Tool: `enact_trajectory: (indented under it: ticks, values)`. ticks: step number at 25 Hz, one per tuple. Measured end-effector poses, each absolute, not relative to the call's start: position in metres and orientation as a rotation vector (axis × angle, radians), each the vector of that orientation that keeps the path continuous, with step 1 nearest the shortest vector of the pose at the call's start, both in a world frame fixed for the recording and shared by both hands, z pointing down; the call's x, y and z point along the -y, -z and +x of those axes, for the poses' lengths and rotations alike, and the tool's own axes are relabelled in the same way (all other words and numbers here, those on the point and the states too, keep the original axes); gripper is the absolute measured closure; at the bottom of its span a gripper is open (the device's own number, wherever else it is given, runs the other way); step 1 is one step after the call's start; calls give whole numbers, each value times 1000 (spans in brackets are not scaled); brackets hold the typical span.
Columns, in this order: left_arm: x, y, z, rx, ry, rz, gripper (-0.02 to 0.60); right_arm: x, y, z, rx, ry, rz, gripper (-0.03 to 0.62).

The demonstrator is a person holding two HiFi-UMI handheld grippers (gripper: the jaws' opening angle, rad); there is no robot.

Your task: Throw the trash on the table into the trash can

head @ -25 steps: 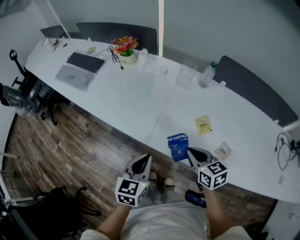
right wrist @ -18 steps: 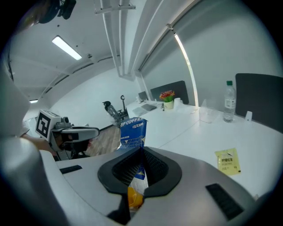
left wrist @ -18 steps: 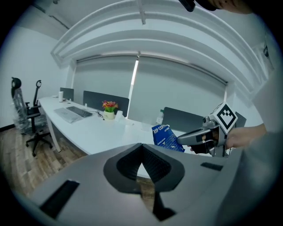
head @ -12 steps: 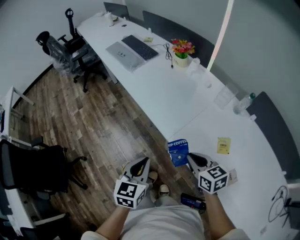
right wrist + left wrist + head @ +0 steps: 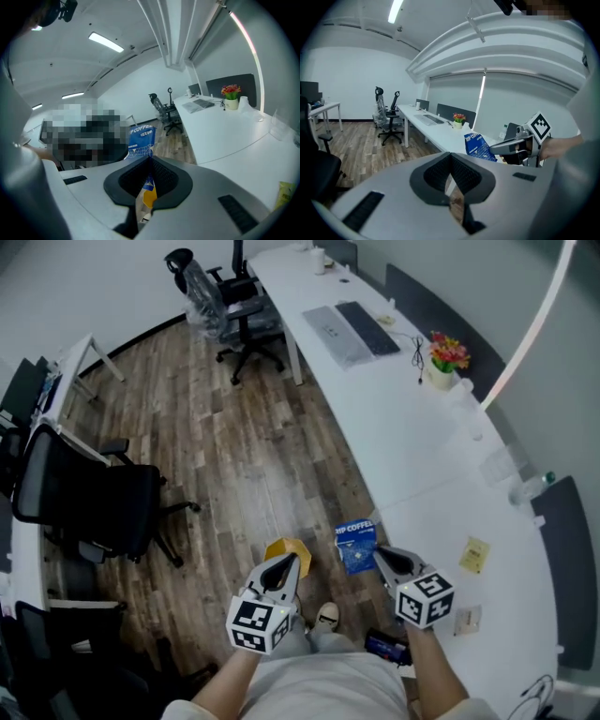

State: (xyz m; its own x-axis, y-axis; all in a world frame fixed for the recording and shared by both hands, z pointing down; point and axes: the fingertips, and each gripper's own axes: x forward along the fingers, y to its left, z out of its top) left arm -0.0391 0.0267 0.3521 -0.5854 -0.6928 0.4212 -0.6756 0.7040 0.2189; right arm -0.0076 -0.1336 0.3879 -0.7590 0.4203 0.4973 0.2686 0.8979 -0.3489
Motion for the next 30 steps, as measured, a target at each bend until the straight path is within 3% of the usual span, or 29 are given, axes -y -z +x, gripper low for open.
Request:
enact_trajectory:
  ticks: [18,30]
  values:
    - [-147,-362,-33,2528,100,819,581,14,-405,-42,2382,-250,-732,553]
    - [-184,-428,-47,2469,153,763,581,-17,-490,-62,2250,-178,-740,553]
